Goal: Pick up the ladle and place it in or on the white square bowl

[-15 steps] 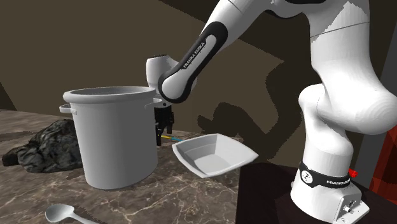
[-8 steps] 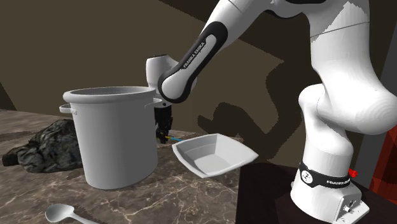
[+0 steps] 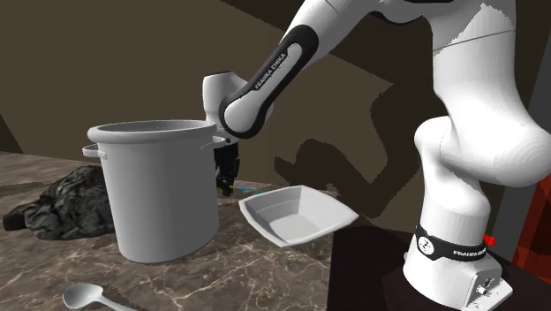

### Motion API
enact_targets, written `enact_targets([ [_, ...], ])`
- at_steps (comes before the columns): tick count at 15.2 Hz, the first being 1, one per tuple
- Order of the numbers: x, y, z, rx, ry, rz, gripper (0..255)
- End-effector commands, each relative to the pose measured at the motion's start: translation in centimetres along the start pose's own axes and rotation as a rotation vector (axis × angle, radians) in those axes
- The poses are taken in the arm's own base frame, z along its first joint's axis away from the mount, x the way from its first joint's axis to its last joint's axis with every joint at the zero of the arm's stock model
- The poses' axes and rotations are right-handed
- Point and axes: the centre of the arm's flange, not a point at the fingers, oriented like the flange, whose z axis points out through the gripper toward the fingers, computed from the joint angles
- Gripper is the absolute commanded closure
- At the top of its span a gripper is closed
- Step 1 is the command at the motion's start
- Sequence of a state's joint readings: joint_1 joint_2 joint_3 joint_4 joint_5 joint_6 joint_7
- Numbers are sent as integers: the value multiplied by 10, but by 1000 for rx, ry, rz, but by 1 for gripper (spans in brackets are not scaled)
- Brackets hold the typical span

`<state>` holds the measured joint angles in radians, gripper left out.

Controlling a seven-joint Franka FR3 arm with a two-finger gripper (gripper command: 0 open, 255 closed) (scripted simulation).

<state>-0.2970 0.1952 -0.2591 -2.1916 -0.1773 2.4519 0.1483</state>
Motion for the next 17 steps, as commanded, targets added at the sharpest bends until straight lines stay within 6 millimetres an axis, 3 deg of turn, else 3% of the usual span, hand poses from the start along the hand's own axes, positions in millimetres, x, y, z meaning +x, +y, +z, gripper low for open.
enact_targets([
  [1, 1, 1, -9, 0, 0, 0, 255],
  [17, 8, 15, -93, 0, 0, 0, 255],
])
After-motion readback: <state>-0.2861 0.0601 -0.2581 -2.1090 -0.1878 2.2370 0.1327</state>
